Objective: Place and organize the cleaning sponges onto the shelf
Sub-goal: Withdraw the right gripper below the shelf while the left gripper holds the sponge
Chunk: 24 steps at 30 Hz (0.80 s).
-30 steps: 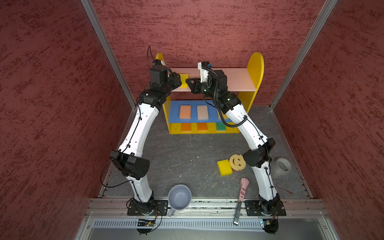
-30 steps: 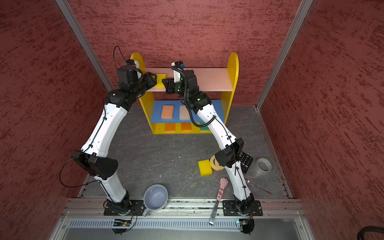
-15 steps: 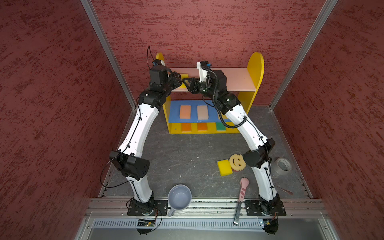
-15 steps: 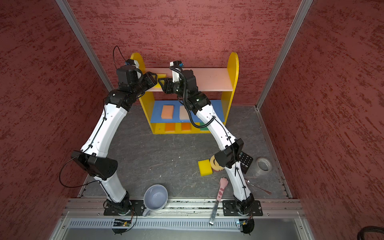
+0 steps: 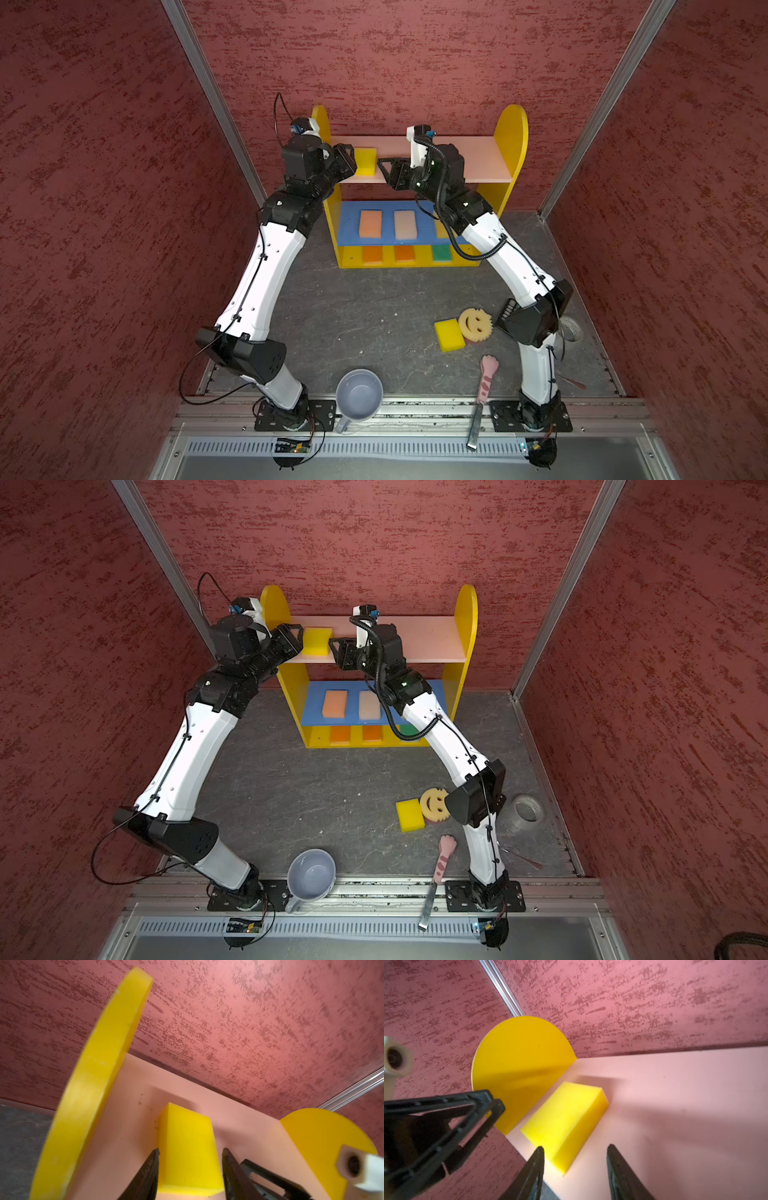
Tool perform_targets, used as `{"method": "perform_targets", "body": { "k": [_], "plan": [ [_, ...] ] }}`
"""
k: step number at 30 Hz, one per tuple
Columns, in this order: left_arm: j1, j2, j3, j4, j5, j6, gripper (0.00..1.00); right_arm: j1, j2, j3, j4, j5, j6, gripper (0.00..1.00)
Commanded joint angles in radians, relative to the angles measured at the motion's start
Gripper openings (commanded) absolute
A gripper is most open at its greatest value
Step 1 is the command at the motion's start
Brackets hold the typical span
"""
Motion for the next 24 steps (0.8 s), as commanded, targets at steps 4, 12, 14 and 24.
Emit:
{"method": "perform_targets", "body": {
  "k": [4, 12, 14, 24],
  "plan": [
    [-0.001, -0.066, -0.112, 0.047, 0.083, -0.011, 0.31, -0.005, -0.224, -0.398, 0.292, -0.043, 0.076, 0.38],
    [-0.004, -0.027, -0.112, 0.052, 0.140, -0.034, 0.21, -0.005, -0.462, -0.809, 0.515, -0.024, 0.195, 0.00],
    [-0.010, -0.008, -0.107, 0.055, 0.145, -0.041, 0.20, -0.005, -0.488, -0.883, 0.556, -0.025, 0.231, 0.00],
    [-0.026, 0.062, -0.065, 0.053, 0.157, -0.067, 0.20, -0.005, -0.511, -0.973, 0.543, -0.018, 0.250, 0.00]
  ]
}}
